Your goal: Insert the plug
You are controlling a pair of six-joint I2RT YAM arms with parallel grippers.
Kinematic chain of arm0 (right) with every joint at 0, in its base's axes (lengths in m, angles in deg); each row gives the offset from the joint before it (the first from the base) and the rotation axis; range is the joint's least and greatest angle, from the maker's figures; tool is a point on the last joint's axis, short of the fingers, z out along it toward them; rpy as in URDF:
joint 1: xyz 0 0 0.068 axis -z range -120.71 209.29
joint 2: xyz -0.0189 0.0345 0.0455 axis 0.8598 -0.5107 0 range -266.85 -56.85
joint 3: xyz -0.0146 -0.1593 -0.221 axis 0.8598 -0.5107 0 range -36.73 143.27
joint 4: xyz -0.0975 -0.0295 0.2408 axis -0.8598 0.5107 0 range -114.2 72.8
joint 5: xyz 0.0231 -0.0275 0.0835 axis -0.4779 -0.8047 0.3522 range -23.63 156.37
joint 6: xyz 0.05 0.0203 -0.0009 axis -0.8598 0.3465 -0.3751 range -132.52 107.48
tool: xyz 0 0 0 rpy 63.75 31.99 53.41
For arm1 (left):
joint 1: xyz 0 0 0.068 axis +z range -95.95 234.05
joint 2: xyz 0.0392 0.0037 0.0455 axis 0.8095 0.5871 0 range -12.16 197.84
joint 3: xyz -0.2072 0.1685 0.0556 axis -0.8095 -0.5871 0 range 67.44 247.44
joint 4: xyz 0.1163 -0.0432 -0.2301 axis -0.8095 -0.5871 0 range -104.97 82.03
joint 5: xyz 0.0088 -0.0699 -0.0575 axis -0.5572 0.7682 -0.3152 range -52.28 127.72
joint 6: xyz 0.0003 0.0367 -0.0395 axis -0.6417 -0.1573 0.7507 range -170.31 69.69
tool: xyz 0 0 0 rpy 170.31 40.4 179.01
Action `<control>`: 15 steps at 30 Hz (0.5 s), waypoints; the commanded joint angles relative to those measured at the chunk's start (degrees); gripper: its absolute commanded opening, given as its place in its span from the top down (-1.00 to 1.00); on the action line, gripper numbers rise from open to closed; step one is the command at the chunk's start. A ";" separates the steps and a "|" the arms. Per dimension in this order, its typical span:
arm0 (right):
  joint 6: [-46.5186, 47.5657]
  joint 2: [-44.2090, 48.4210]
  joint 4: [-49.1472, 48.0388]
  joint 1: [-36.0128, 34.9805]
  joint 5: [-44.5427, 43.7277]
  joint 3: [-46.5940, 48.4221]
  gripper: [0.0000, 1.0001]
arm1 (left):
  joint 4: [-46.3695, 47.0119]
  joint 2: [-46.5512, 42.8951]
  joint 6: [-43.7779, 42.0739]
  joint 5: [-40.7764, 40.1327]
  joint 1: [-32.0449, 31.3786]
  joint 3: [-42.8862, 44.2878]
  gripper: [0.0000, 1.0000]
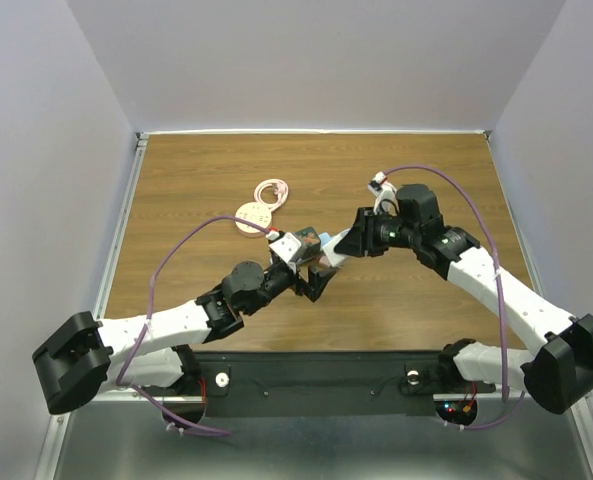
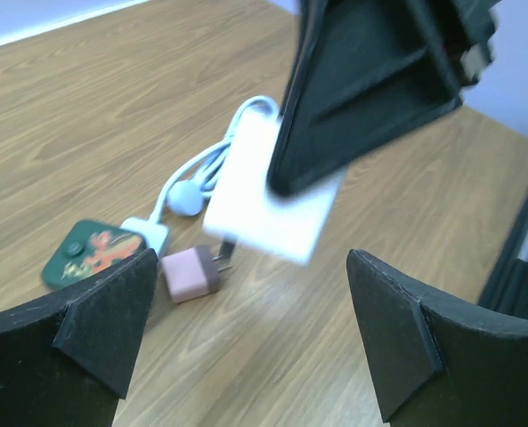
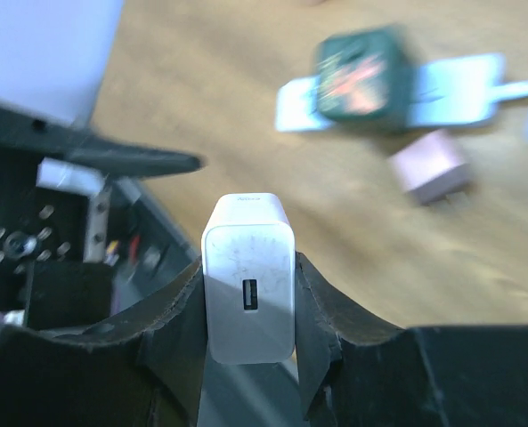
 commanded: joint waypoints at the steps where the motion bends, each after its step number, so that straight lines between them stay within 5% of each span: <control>1: 3.25 2.16 -2.25 3.47 -8.43 1.48 0.99 | -2.95 -2.56 0.54 -8.53 1.21 -1.15 -0.97; 8: 4.57 2.60 -2.16 5.32 -11.08 0.69 0.99 | -11.84 -2.39 8.79 -16.27 9.12 -1.15 -0.97; 15: 5.01 3.03 -2.16 5.24 -11.61 -0.63 0.99 | -11.94 7.95 11.96 -7.24 13.96 2.96 -0.97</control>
